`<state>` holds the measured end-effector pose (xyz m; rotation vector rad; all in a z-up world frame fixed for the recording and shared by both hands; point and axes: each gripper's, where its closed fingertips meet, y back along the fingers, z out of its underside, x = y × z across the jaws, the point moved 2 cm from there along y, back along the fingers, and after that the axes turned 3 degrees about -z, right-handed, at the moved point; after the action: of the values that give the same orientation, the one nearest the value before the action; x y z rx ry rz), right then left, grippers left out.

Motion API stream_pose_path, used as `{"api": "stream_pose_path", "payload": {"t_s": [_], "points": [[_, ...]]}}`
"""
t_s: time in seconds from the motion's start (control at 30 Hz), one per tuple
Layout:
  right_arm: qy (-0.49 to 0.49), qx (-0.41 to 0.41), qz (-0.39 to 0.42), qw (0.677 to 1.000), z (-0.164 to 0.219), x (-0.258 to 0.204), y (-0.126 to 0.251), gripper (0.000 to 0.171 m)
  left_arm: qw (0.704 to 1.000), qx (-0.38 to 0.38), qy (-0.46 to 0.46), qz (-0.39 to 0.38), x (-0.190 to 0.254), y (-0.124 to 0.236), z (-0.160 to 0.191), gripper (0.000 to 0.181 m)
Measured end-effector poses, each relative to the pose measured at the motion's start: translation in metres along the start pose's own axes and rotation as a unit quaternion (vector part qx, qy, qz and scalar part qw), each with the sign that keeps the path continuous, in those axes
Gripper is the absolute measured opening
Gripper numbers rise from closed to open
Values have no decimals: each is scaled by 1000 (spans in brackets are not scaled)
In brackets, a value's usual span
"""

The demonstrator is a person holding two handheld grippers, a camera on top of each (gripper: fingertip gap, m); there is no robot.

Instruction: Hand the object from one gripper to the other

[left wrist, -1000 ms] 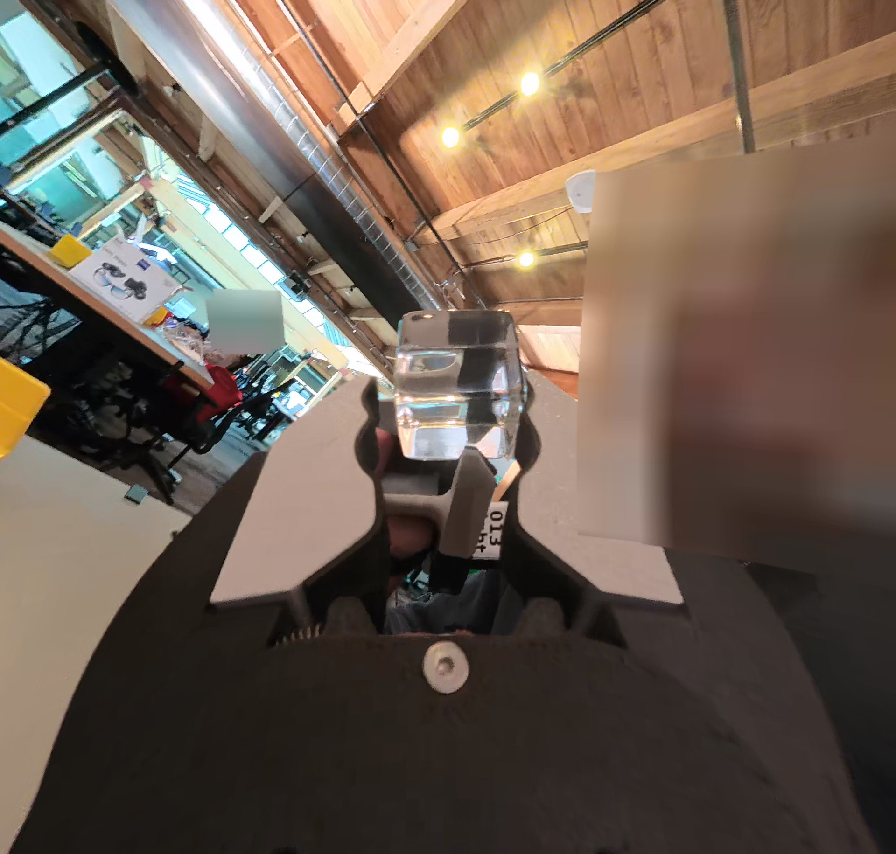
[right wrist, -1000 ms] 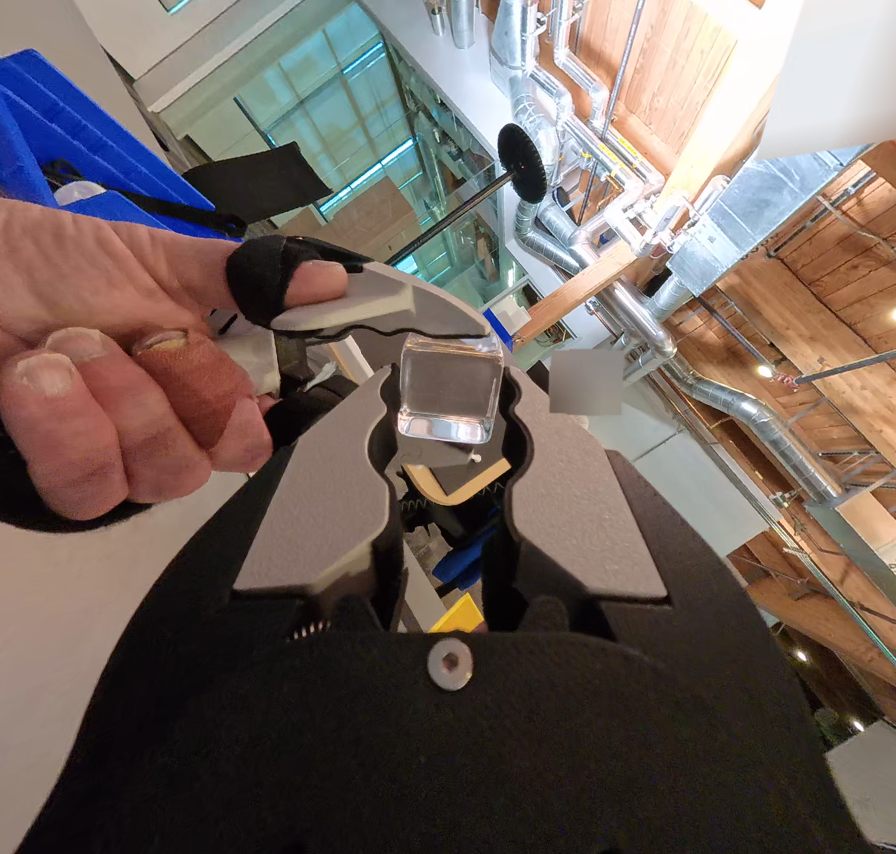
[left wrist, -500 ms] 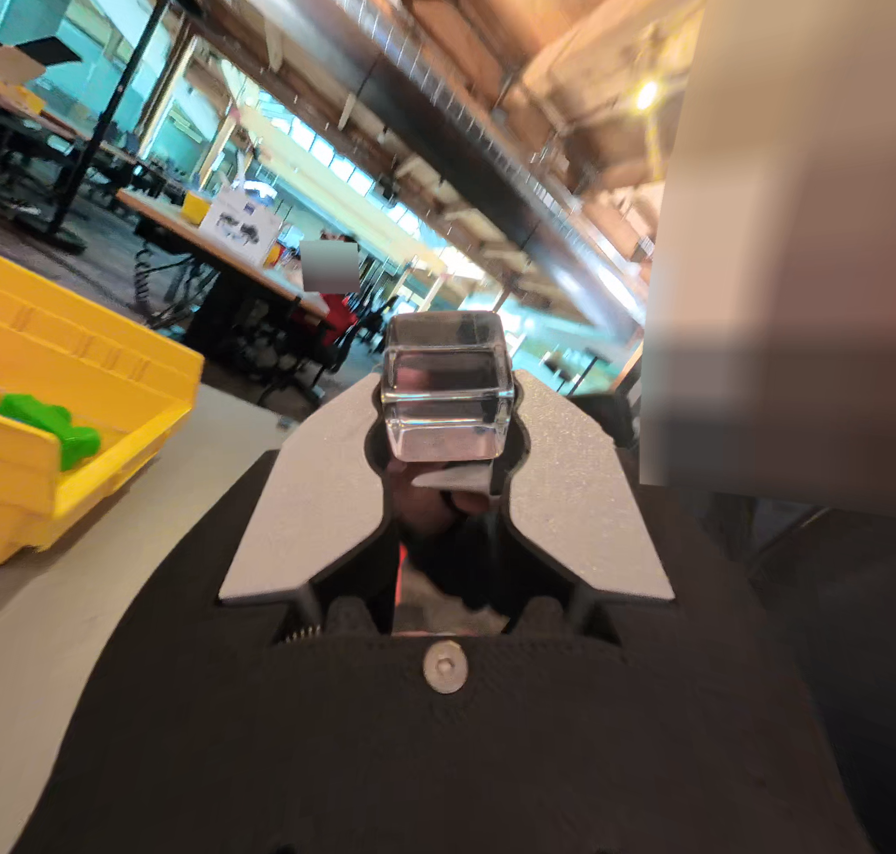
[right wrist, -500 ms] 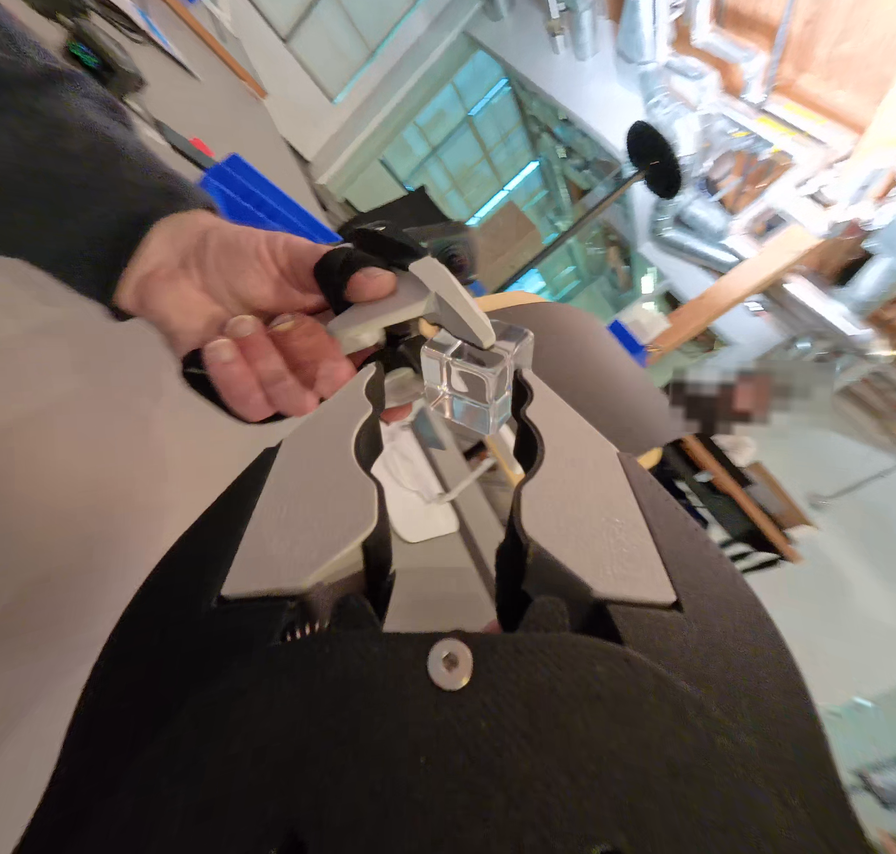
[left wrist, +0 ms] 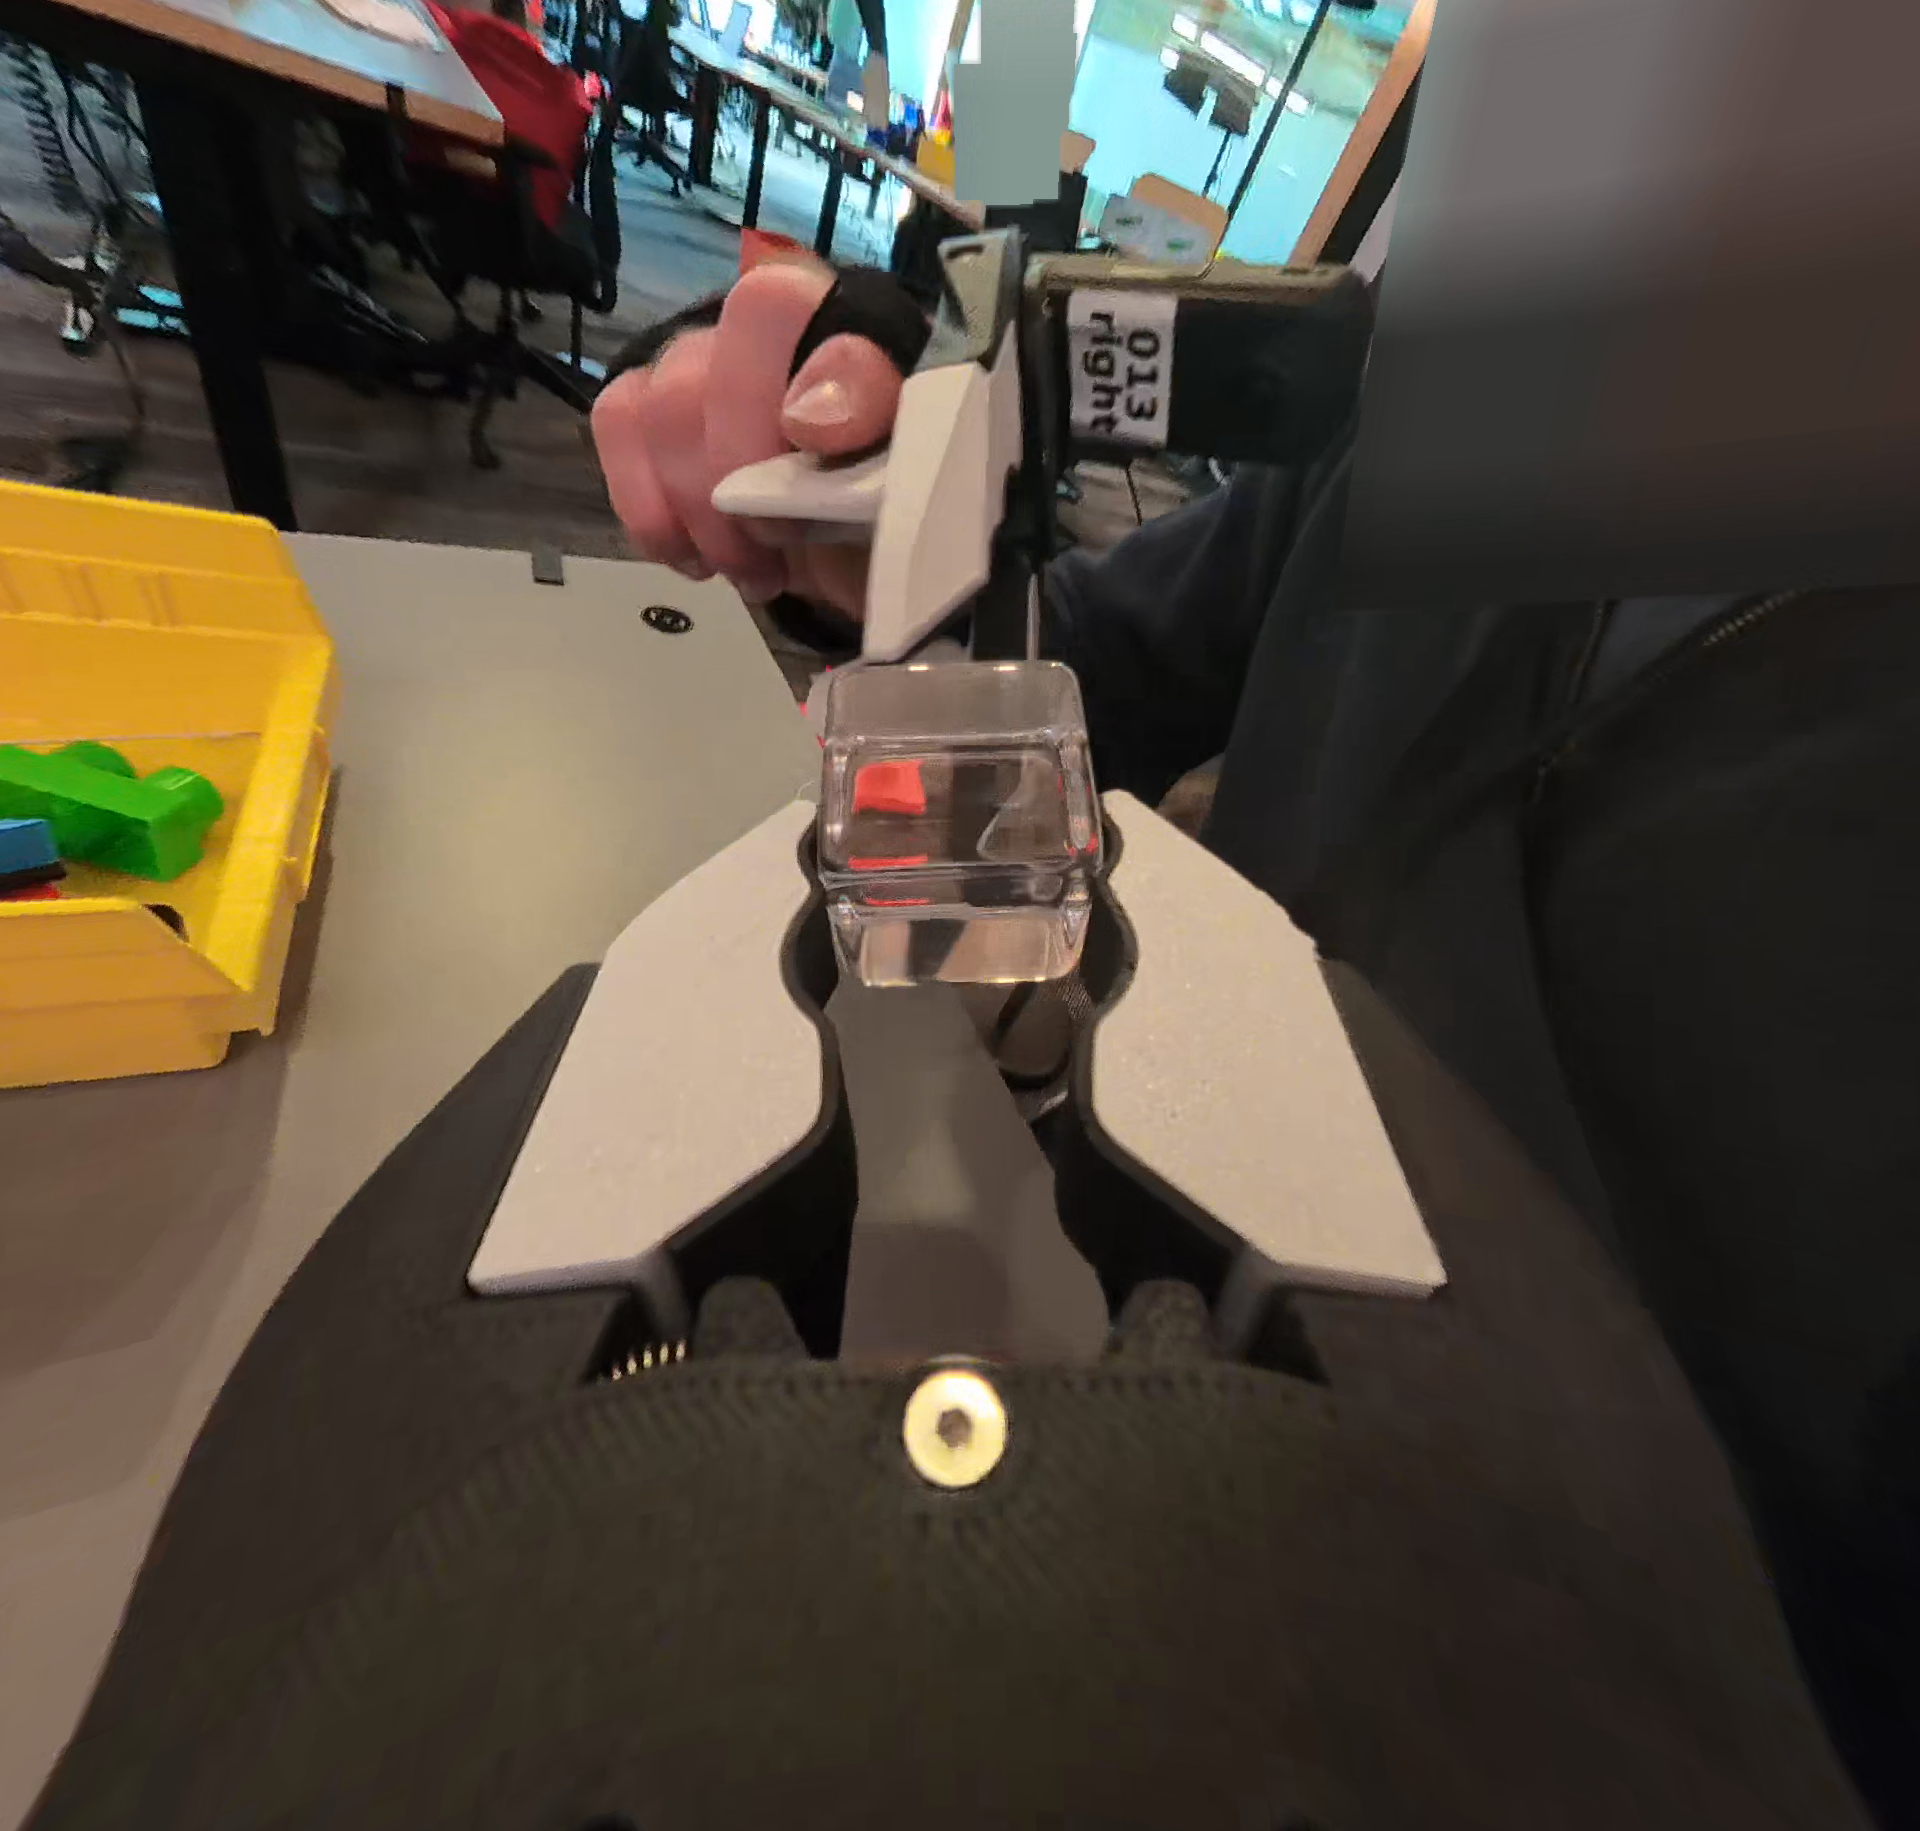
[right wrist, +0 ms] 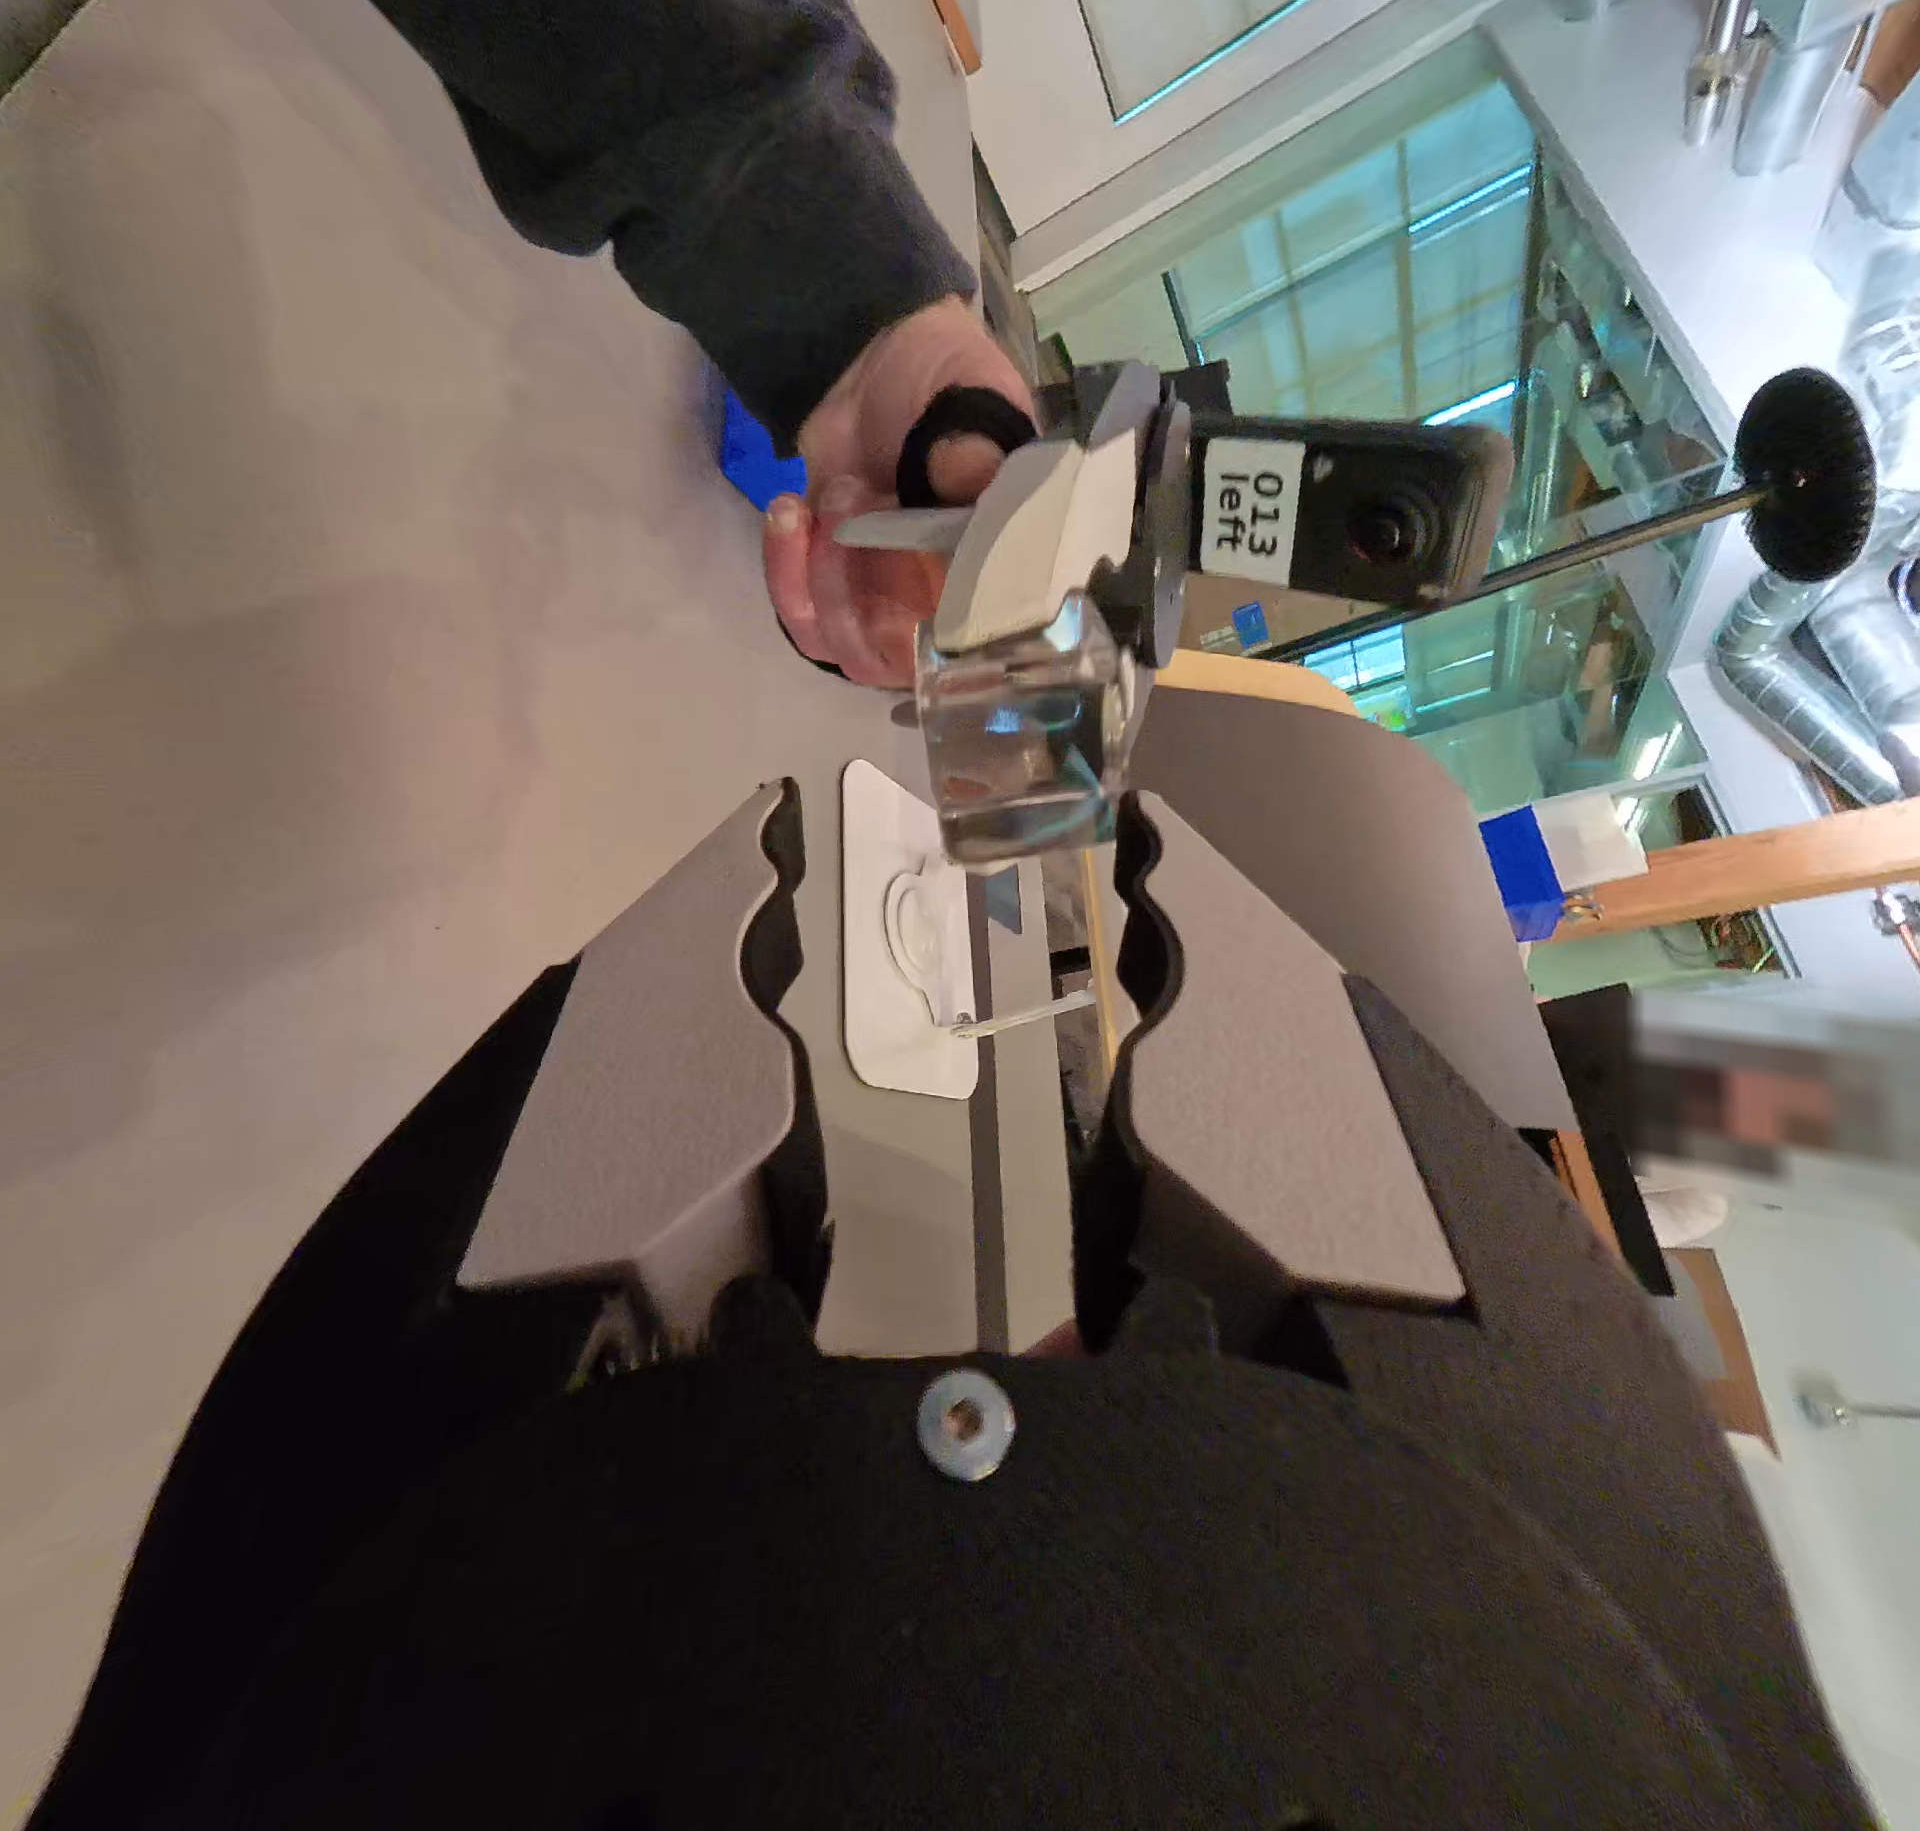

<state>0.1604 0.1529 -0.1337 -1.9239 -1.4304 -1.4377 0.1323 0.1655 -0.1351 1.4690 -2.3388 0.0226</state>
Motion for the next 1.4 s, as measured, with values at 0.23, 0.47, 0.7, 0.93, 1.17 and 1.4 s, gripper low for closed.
{"api": "stream_pose_path", "payload": {"t_s": [0.23,0.47,0.7,0.93,1.17,1.4], "points": [[36,-32,-10,999,-1,-4,-10,46,998,-63,-8,12,-1,-10,7,44],[38,-54,22,998,4,0,-9,39,999,-48,2,17,-5,-13,5,44],[4,-67,100,993,14,13,-5,39,998,41,14,-51,-19,2,-9,60],[-243,64,108,962,18,18,-6,39,978,112,-9,-174,-30,16,-14,76],[-545,227,-7,807,33,17,-6,39,911,-16,-235,-337,-20,14,-15,80],[-673,284,-137,670,36,2,-14,39,749,-176,-453,-450,-26,3,-11,80]]}}
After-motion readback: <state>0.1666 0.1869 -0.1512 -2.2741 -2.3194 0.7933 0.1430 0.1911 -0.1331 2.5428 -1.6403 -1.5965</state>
